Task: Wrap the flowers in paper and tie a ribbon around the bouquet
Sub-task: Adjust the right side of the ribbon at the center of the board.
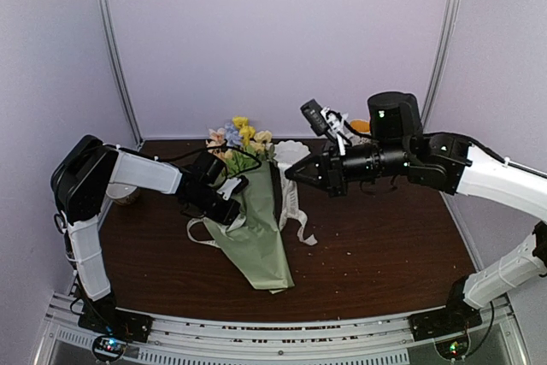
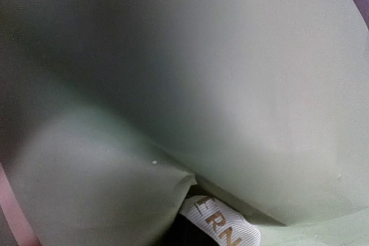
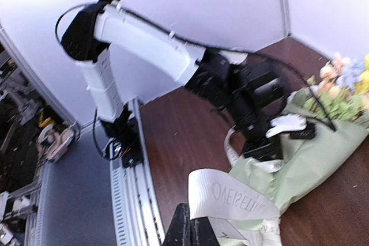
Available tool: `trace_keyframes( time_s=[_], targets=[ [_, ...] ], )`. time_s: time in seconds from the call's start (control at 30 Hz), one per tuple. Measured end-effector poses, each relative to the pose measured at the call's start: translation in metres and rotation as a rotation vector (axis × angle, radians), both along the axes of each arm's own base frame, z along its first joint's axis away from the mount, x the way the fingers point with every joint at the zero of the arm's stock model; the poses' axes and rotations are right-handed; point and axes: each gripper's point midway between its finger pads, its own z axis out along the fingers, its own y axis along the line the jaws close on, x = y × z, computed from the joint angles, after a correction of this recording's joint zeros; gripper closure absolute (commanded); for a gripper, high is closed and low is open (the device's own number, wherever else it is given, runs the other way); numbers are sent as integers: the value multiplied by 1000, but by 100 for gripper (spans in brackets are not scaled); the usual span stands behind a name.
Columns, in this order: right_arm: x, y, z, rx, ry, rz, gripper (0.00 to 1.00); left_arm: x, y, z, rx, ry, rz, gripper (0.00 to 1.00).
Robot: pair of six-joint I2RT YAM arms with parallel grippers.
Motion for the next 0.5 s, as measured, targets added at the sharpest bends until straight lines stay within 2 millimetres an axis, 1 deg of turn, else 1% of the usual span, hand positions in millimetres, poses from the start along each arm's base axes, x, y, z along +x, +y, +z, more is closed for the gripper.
trace_keyframes(
  time_s=[0.07, 0.13, 0.2, 0.27, 0.3, 0.37, 0.43, 0.47, 0.5],
  targets=[
    [14, -5, 22, 42, -65, -89, 100, 0, 0, 0, 0, 1, 0, 100],
    [23, -11, 43, 95, -116, -154, 100, 0, 0, 0, -1, 1, 0, 100],
    [25, -15, 64, 159, -158, -175, 100, 0, 0, 0, -2, 2, 0, 100],
    [23, -15, 75, 200, -179, -162, 100, 0, 0, 0, -3, 2, 0, 100],
    [21, -14, 77, 205, -180, -150, 100, 0, 0, 0, -3, 2, 0, 100],
    [22, -14, 72, 202, -176, -149, 100, 0, 0, 0, -3, 2, 0, 100],
    [24, -22, 55, 188, -150, -171, 100, 0, 0, 0, -3, 2, -1, 100],
    [28, -29, 46, 177, -131, -195, 100, 0, 0, 0, -3, 2, -1, 100],
    [37, -42, 29, 155, -101, -248, 100, 0, 0, 0, -4, 2, -1, 100]
  ],
)
